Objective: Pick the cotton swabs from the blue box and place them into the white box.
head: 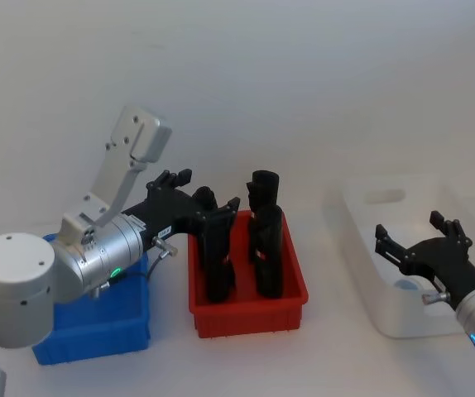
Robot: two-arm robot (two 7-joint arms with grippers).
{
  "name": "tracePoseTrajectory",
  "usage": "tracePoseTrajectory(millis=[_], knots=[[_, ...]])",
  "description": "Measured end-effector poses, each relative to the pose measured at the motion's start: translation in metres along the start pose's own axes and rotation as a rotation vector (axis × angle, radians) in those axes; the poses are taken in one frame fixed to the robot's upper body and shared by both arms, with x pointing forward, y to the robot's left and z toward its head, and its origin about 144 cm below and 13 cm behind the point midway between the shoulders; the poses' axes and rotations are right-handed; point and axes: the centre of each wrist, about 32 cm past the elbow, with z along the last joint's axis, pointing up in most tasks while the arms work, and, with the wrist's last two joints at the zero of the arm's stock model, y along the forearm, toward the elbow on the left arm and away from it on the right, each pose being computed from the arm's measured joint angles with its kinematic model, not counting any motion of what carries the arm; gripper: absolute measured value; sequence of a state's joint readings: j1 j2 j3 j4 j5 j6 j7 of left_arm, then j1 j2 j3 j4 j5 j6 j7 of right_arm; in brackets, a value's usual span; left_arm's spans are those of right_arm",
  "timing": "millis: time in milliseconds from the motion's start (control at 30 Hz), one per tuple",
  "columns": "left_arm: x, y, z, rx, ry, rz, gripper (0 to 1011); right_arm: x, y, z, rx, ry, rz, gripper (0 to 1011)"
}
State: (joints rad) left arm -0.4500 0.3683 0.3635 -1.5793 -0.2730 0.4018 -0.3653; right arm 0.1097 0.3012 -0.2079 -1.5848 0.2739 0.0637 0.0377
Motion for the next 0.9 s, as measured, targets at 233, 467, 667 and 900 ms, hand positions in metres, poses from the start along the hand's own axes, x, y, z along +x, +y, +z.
tracePoseTrajectory(millis=[233,467,667,900], knots=[[-0.015,0.002,-0.018,-0.041,-0.027,0.056,1004,-0.009,-0.016,0.006,0.033,-0.001,0.045,1002],[-0.03,0.005,-0.035,-0.085,-0.047,0.109,1004,-0.019,-0.032,0.012,0.063,0.001,0.089,1002],[-0.045,0.008,-0.05,-0.13,-0.06,0.156,1004,-0.021,-0.036,0.013,0.07,0.002,0.101,1002],[-0.061,0.013,-0.066,-0.181,-0.067,0.206,1004,-0.021,-0.036,0.013,0.071,0.002,0.102,1002]])
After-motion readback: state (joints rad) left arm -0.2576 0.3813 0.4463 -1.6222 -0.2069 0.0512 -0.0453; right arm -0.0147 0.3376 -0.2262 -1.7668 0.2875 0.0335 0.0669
